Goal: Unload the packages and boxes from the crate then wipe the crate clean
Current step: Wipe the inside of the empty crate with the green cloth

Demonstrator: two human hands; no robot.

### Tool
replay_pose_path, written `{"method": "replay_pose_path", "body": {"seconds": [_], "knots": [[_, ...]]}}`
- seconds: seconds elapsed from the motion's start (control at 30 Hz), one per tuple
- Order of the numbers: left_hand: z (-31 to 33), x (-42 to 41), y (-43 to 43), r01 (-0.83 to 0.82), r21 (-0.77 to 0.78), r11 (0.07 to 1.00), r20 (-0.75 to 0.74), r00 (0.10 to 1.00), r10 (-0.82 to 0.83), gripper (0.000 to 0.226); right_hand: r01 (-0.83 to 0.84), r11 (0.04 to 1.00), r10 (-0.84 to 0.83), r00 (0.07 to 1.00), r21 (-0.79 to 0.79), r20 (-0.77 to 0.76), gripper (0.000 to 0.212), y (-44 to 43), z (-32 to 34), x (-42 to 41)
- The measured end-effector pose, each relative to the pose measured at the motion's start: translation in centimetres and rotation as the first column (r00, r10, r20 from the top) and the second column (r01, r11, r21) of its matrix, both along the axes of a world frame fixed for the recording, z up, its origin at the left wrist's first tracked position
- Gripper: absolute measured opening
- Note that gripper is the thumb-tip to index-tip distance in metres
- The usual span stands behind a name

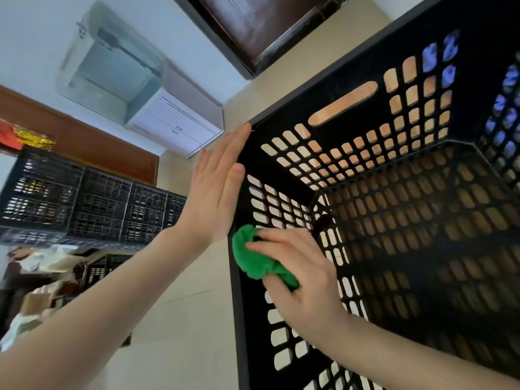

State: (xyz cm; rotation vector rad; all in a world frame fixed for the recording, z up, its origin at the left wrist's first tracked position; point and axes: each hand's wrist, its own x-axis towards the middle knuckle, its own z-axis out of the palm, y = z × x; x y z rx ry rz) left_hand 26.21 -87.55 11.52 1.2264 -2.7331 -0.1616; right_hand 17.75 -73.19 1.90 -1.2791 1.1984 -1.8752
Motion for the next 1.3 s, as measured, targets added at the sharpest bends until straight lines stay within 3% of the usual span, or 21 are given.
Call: {"method": "replay_pose_path", "body": {"seconds": [0.2, 0.27, 0.47, 0.73, 0.97, 1.17, 1.23, 1.3], "knots": [[0.2, 0.0, -0.3, 0.027, -0.005, 1.000, 0.035, 0.999, -0.027, 0.050, 0.038, 0.972, -0.043, 0.999, 0.232, 0.013, 0.037, -9.1, 0.4, -1.7], [0.3, 0.0, -0.2, 0.026, -0.008, 1.000, 0.043, 0.999, -0.025, 0.050, 0.039, 0.971, -0.042, 0.999, 0.234, 0.008, 0.036, -8.5, 0.5, -1.6], [0.5, -0.2, -0.1, 0.004, -0.025, 1.000, 0.065, 0.998, -0.002, 0.051, 0.007, 1.000, -0.007, 1.000, 0.025, -0.001, 0.036, 1.1, -1.3, 0.2], [0.6, -0.4, 0.3, 0.009, 0.001, 1.000, 0.091, 0.996, -0.009, 0.052, 0.045, 0.969, -0.069, 0.993, 0.241, 0.091, 0.034, -7.8, 1.0, -1.1], [0.7, -0.4, 0.5, -0.016, -0.013, 1.000, 0.113, 0.993, 0.017, 0.053, 0.019, 0.997, -0.021, 0.999, 0.072, 0.028, 0.037, 3.1, -1.1, 0.6], [1.1, -0.7, 0.7, -0.068, 0.145, 0.987, 0.132, 0.990, 0.049, 0.064, 0.018, 1.000, -0.018, 1.000, -0.013, -0.009, 0.038, 1.3, -1.6, 0.4], [0.9, -0.9, 1.2, -0.100, 0.210, 0.972, 0.144, 0.987, 0.070, 0.069, 0.019, 0.999, -0.016, 0.998, 0.041, -0.068, 0.037, 1.8, -4.8, 0.4], [0.5, -1.4, 1.8, -0.140, 0.209, 0.968, 0.135, 0.984, 0.113, 0.067, 0.034, 0.970, -0.011, 0.995, 0.239, -0.098, 0.040, 2.8, -9.0, 0.0]]}}
